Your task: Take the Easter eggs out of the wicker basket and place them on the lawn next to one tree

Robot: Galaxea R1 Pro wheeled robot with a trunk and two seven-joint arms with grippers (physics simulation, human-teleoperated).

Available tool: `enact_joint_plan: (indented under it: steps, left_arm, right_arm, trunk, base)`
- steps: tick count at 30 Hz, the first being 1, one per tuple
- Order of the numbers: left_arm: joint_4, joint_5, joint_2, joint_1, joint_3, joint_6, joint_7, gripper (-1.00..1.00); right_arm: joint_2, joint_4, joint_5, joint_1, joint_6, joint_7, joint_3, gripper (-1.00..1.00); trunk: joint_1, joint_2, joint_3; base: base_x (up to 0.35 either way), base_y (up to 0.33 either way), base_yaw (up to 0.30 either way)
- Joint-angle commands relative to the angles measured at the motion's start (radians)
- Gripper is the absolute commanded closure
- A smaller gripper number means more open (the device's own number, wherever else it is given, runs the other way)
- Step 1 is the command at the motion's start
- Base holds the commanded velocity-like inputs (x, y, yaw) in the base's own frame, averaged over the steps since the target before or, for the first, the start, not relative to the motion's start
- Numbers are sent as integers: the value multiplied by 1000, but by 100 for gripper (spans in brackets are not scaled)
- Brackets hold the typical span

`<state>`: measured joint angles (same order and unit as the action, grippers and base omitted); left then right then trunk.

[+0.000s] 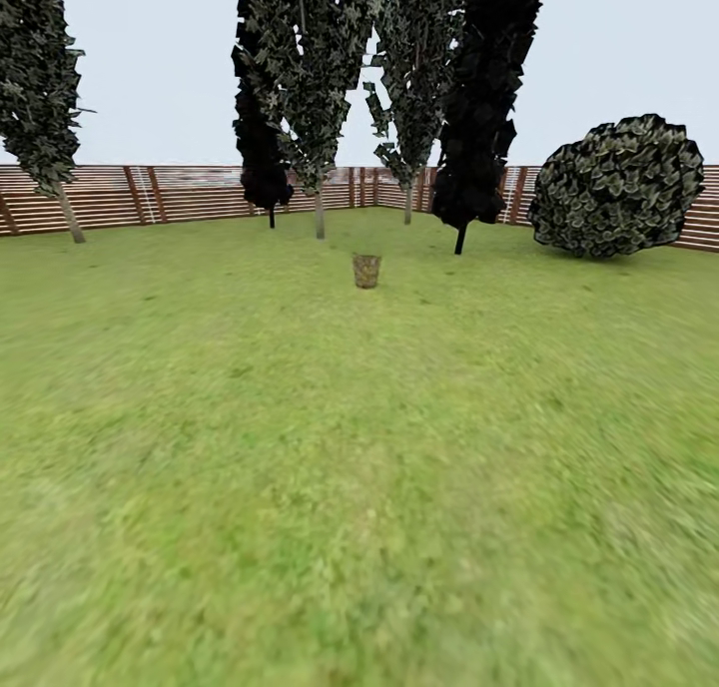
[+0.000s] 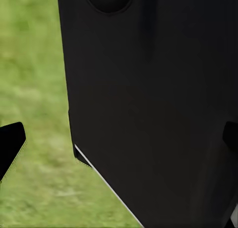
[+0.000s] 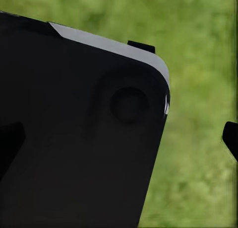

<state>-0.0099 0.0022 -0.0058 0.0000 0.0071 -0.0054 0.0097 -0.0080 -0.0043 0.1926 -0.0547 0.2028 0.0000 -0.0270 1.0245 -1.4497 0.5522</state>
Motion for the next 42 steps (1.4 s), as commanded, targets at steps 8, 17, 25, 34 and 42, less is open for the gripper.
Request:
enact_joint_plan:
  steps: [8,17,25,34,42]
  left_arm:
    - [-1,0,0,0,1,0,1,-100]
    - [-1,0,0,0,1,0,1,-100]
    - [-1,1,0,0,1,0,1,-100]
    - [-1,-1,0,0,0,0,1,-100]
    - [-1,-1,0,0,-1,0,1,-100]
  right_arm:
    - [-4,0,5,-1,3,0,-2,-100]
    - [-5,0,8,-1,3,0,-4,-100]
    - [-6,0,13,-1,3,0,-4,-100]
    - [-6,0,15,-1,3,0,-5,-100]
    - [-5,5,22,-1,-1,1,-8,-100]
  trunk:
    - [1,0,1]
    - [1,0,1]
    - [1,0,1]
    - [1,0,1]
    - [1,0,1]
  base:
    - [320,0,0]
    - [320,0,0]
    - [320,0,0]
    - [320,0,0]
    - [320,0,0]
